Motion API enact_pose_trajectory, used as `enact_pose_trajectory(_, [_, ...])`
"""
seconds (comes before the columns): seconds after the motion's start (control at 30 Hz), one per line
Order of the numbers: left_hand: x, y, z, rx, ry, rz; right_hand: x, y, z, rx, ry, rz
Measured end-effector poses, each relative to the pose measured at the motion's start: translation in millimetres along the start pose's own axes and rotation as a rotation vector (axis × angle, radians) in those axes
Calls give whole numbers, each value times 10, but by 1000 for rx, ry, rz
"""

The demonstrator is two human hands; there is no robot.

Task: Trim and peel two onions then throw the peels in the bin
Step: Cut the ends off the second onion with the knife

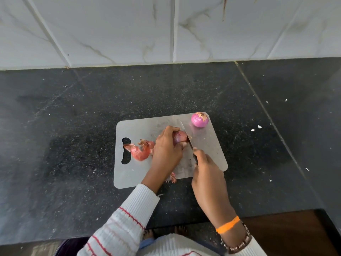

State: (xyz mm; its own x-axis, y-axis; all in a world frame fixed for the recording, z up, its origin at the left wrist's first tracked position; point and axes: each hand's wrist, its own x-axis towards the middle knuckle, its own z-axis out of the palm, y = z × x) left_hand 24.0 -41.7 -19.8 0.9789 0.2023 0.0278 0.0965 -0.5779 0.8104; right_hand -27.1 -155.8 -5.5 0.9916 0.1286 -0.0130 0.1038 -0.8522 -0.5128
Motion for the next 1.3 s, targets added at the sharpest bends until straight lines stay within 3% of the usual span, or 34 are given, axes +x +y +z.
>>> enact_pose_trajectory(0.27, [-22,-32,-60,-53,-3,-34,32,165,133,66,30,-36])
enact_pose_trajectory(0.47, [-34,-47,-136,-91,-48,-60,130,274,114,297,163,15])
enact_pose_trajectory(0.67, [-68,-61,-180,-94,-86,-46,139,201,84,420,146,59])
enact_pose_trajectory(0.87, [-54,-80,-265,-188,-275,-98,224,185,131,564,81,174])
enact_pose_trajectory(1.07, [-93,-111,-300,-201,-442,-243,203,181,186,609,61,142])
enact_pose_trajectory(1.13, [-105,-121,-270,-130,-387,-209,193,181,160,584,68,124])
enact_pose_trajectory(1.3, [-125,-188,-154,109,-25,47,29,149,-6,363,187,-23])
